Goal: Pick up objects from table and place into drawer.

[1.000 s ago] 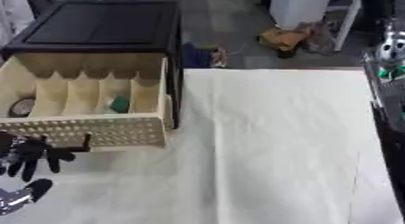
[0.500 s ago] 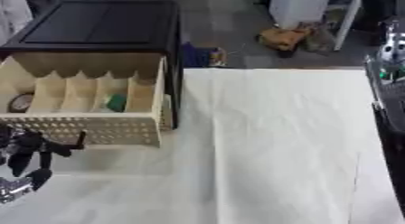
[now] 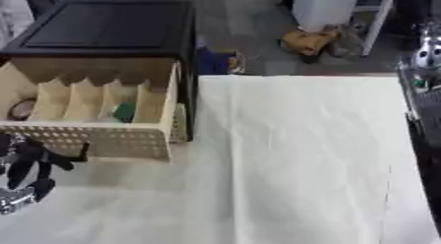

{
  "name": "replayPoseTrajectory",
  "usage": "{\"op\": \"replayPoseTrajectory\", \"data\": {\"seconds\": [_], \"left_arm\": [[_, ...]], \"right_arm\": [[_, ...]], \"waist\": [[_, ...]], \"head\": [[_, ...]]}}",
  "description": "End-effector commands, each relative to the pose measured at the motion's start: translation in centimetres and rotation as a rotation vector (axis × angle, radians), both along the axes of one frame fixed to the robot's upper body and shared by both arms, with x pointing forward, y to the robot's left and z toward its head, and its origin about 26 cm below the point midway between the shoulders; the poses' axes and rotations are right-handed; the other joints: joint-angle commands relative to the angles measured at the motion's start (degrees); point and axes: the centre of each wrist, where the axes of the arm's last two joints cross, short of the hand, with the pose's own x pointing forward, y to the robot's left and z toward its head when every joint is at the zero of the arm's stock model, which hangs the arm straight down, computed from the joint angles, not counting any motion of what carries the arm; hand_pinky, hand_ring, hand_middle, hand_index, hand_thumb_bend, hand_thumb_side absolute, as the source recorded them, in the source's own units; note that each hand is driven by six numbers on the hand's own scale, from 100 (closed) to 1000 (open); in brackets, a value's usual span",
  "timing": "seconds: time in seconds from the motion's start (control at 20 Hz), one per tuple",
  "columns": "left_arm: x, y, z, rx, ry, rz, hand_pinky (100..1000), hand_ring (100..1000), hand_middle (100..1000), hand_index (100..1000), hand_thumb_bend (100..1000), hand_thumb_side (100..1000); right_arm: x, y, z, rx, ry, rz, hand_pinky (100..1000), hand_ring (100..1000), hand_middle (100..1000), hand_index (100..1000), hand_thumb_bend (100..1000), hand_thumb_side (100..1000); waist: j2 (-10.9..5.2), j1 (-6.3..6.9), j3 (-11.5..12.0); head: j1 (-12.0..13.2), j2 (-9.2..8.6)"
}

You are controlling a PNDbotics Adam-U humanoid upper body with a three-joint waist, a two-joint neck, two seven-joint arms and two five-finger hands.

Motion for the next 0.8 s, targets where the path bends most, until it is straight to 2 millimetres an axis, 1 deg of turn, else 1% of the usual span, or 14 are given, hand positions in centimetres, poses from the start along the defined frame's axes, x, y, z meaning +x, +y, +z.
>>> {"op": "replayPoseTrajectory", "data": {"seconds": [0.05, 0.2, 0.4, 0.55, 0.8], "left_arm": [[-0.5, -0.8, 1.2, 0.000, -0.013, -0.045, 462, 691, 761, 1000, 100, 1000], [-1.1, -1.6, 1.8, -0.017, -0.016, -0.091, 460, 687, 763, 1000, 100, 1000], [-1.1, -2.0, 2.4, -0.024, -0.017, -0.118, 465, 693, 768, 1000, 100, 1000], [-1.0, -1.9, 2.6, -0.021, -0.030, -0.093, 471, 699, 780, 1000, 100, 1000], [-0.1, -1.1, 2.6, -0.023, -0.059, -0.037, 487, 715, 800, 1000, 100, 1000]], "right_arm": [[-0.3, -0.4, 1.1, -0.003, -0.031, -0.010, 543, 620, 608, 819, 127, 1000], [-0.3, -0.4, 1.0, -0.003, -0.028, -0.010, 543, 620, 608, 819, 128, 1000], [-0.3, -0.4, 1.0, -0.002, -0.026, -0.008, 543, 620, 607, 819, 126, 1000], [-0.4, -0.4, 1.0, -0.003, -0.027, -0.006, 544, 620, 607, 818, 126, 1000], [-0.4, -0.4, 1.1, -0.005, -0.030, -0.003, 544, 620, 607, 817, 125, 1000]], "waist": [[-0.71, 0.08, -0.11], [-0.66, 0.14, -0.09], [-0.68, 0.22, -0.11], [-0.64, 0.24, -0.23], [-0.51, 0.30, -0.39]], "head": [[-0.17, -0.65], [-0.36, -0.58], [-0.47, -0.53], [-0.49, -0.63], [-0.63, -0.66]]}}
